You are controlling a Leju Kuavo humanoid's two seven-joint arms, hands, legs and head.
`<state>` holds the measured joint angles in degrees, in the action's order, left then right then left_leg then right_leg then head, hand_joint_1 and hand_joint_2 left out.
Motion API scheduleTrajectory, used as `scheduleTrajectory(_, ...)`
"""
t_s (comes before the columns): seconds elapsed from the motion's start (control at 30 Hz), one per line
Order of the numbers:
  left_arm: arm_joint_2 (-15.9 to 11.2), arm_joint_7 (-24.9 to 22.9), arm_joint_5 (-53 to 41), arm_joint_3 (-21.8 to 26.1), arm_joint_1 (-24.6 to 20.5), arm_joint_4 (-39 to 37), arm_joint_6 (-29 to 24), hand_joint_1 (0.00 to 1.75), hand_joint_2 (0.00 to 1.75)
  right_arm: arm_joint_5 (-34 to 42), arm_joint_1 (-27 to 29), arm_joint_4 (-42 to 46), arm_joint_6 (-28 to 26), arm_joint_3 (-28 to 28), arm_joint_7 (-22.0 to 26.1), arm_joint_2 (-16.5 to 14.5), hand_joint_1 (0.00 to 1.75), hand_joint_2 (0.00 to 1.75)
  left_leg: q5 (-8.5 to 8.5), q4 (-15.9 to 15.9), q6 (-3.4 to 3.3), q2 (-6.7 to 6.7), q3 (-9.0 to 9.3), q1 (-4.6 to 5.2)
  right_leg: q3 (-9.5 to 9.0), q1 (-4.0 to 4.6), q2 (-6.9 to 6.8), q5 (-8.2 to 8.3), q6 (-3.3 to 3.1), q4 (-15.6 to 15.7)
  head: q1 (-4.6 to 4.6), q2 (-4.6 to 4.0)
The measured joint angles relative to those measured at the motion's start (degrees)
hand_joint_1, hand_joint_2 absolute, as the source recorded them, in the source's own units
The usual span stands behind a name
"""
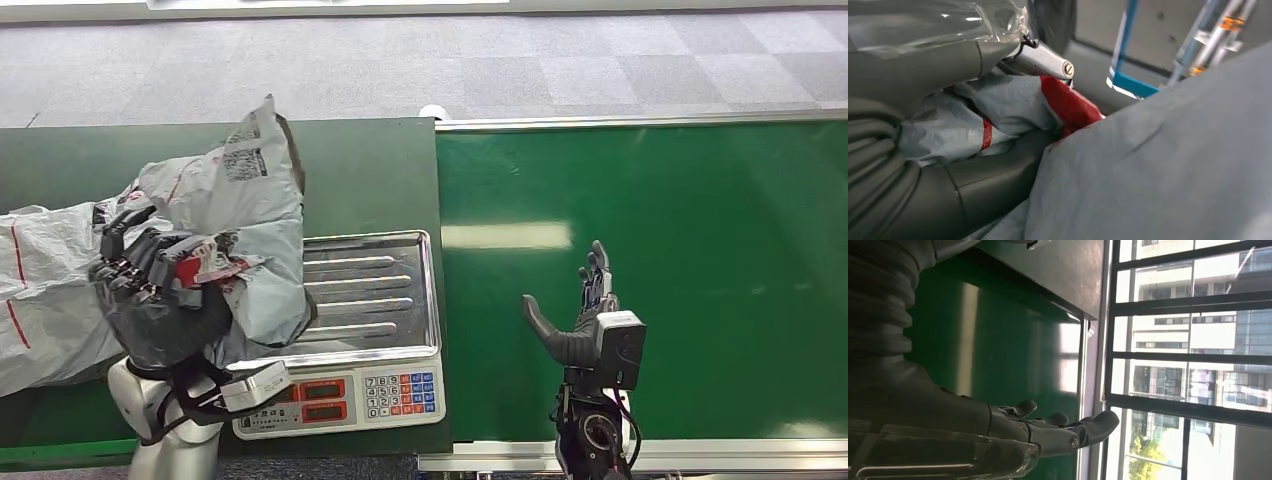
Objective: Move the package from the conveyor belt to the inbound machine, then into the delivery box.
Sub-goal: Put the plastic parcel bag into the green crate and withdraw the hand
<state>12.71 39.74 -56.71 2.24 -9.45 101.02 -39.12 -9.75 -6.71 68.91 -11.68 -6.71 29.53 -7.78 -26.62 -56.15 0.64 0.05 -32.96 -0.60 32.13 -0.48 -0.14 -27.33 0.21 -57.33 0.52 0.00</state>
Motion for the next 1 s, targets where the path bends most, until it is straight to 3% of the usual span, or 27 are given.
scheduleTrajectory(0.27,-0.11,0.0,-0.3,18.76,-3.13,1.89,0.0,1.75,0.0,-0.37,1.45,0.92,-0.34,0.16,-0.59,0.06,0.0,1.75,0.0,0.01,0.0,0.01,-0.01,-0.01,0.0,0.02,0.0,-0.01,-0.01,-0.01,-0.01,0.0)
scheduleTrajectory(0.47,-0.44,0.0,1.62,28.23,-4.27,1.93,0.02,1.75,0.0,-0.67,1.82,1.59,-0.27,0.25,-0.79,0.22,0.0,1.75,0.0,0.0,0.0,0.01,-0.01,0.0,0.01,0.0,0.0,-0.01,0.0,-0.01,-0.02,0.0)
scheduleTrajectory(0.7,-0.46,-0.09,-0.7,32.37,-5.21,-0.53,0.02,1.75,0.0,-1.01,1.95,2.16,0.07,0.39,-1.44,0.31,0.0,1.75,0.01,0.0,0.0,0.01,-0.01,0.0,0.02,0.0,0.0,0.0,-0.01,-0.01,-0.02,0.0)
scheduleTrajectory(0.83,-0.73,-3.17,-4.38,32.54,-5.12,-3.84,0.02,1.75,0.0,-1.63,2.39,3.11,0.5,0.56,-2.22,0.32,0.0,1.75,0.01,0.0,0.01,0.05,0.0,0.0,0.04,0.0,0.02,0.0,-0.01,-0.01,-0.01,0.0)
scheduleTrajectory(0.93,-0.56,-2.05,-10.35,33.41,-6.19,-8.44,0.08,1.75,0.0,-2.2,2.55,3.62,0.67,1.01,-2.27,0.31,0.0,1.75,0.01,-0.01,0.0,0.0,0.0,0.01,0.03,-0.02,-0.01,-0.01,0.0,0.0,-0.01,0.0)
scheduleTrajectory(1.0,-0.55,-4.78,-15.68,33.41,-6.55,-12.95,1.7,1.75,0.0,-2.68,2.55,3.88,1.05,1.35,-2.38,0.3,0.0,1.75,0.0,-0.01,0.0,0.02,0.0,0.01,0.04,-0.02,0.01,0.0,0.0,0.0,-0.02,0.0)
